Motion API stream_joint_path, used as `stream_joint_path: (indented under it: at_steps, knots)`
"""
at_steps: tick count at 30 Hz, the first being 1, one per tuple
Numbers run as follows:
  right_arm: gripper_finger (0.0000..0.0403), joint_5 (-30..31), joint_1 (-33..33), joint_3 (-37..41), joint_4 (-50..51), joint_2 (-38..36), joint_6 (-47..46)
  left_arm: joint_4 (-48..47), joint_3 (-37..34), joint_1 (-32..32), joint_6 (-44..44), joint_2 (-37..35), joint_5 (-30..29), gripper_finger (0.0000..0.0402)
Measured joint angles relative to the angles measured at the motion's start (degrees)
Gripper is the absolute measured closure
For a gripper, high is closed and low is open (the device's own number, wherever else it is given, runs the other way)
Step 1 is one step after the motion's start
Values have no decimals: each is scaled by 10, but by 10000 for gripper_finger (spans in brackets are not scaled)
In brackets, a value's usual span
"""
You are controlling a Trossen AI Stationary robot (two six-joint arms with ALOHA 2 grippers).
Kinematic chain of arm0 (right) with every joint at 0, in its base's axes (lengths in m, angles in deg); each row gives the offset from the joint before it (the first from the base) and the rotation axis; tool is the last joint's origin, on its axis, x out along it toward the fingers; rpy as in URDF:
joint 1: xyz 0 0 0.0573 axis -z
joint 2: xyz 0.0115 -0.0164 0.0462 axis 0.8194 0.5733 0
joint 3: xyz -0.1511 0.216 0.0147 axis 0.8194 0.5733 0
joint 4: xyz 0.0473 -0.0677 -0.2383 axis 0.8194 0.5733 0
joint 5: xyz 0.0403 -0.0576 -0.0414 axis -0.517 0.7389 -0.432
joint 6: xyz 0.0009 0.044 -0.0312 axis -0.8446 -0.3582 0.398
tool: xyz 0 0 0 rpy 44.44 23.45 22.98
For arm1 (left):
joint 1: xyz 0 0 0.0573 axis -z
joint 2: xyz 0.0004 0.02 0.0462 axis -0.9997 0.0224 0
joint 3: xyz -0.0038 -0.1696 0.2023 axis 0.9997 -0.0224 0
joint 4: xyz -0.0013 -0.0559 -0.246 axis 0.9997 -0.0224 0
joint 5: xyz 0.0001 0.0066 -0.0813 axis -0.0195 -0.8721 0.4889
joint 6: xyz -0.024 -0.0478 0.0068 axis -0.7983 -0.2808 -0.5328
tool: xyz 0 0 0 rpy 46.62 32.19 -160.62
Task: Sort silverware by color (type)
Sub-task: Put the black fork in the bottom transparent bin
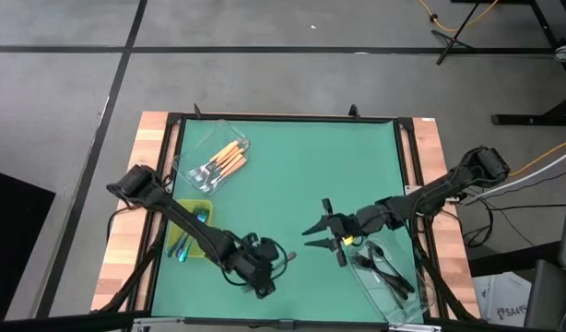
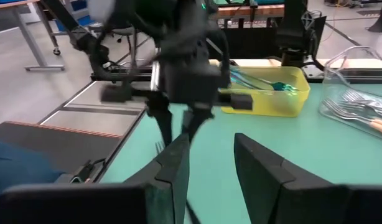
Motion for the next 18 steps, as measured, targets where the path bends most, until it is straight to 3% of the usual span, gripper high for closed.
stream_joint_path:
  at_steps: [8, 18]
  knots:
    - [285, 3, -16, 0, 0, 0, 0, -5, 0, 1, -5, 55, 44, 353]
    - [285, 4, -15, 0, 0, 2, -7, -7, 0, 3, -5, 80, 45, 353]
